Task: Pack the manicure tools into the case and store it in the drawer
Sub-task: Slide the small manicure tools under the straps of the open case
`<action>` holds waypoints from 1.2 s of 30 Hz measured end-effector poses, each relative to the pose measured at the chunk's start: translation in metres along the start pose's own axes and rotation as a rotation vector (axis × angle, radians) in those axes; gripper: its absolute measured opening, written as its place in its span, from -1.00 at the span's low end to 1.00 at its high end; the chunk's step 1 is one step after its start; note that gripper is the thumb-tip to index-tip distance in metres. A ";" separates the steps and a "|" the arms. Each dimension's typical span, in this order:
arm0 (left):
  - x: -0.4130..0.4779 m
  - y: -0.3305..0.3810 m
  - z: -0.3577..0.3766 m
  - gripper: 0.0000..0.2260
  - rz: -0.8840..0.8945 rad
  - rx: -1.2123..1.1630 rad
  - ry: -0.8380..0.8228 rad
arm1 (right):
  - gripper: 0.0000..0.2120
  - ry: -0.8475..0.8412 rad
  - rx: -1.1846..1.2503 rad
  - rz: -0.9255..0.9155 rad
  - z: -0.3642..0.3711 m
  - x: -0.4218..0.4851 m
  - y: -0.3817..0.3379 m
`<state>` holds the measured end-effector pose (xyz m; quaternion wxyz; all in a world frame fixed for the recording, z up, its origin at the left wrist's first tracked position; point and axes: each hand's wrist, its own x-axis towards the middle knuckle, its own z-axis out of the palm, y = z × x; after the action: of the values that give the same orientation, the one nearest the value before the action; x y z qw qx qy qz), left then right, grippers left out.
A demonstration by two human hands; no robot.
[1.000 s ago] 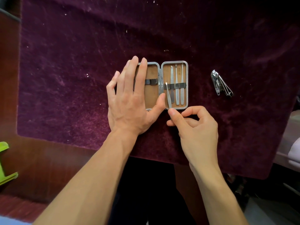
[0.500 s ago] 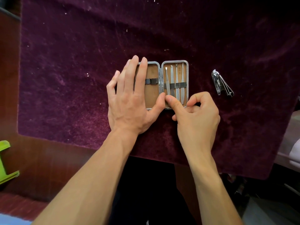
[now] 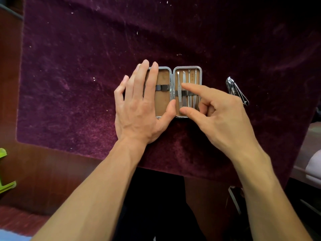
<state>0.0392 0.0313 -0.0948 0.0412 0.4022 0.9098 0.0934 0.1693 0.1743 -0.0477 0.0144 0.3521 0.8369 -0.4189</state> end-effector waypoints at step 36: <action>0.000 -0.001 0.003 -0.27 0.004 -0.003 0.014 | -0.55 0.078 -0.014 -0.022 -0.002 -0.001 0.002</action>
<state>0.0392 0.0311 -0.0976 0.0354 0.4031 0.9092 0.0976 0.1722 0.1762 -0.0471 -0.0205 0.3587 0.8435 -0.3992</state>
